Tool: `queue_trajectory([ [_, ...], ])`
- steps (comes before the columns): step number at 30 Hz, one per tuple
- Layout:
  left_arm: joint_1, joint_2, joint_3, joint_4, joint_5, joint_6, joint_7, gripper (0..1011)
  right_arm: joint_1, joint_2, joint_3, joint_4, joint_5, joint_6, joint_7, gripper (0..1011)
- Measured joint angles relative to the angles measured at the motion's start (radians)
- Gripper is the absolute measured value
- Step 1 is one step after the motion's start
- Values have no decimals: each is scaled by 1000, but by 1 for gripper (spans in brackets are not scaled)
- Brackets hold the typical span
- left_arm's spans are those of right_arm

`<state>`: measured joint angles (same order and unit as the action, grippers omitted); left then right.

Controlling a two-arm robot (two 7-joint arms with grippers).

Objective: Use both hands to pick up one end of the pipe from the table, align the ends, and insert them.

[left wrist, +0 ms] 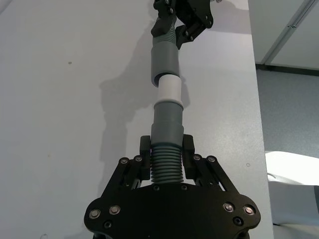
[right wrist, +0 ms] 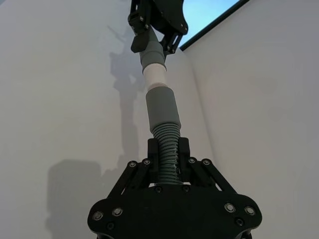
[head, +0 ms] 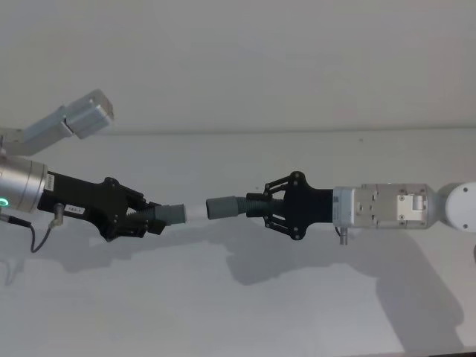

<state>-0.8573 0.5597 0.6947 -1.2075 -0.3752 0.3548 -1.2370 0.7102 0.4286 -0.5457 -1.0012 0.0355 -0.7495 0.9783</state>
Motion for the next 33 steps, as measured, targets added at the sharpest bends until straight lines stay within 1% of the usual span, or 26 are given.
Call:
queue_trajectory([
  [13,0,0,0,0,0,0,0,330,8,7,-7,2,14,5,1,204],
  [33,0,0,0,0,0,0,0,330,4,19,-26,-16,35,22,15,204],
])
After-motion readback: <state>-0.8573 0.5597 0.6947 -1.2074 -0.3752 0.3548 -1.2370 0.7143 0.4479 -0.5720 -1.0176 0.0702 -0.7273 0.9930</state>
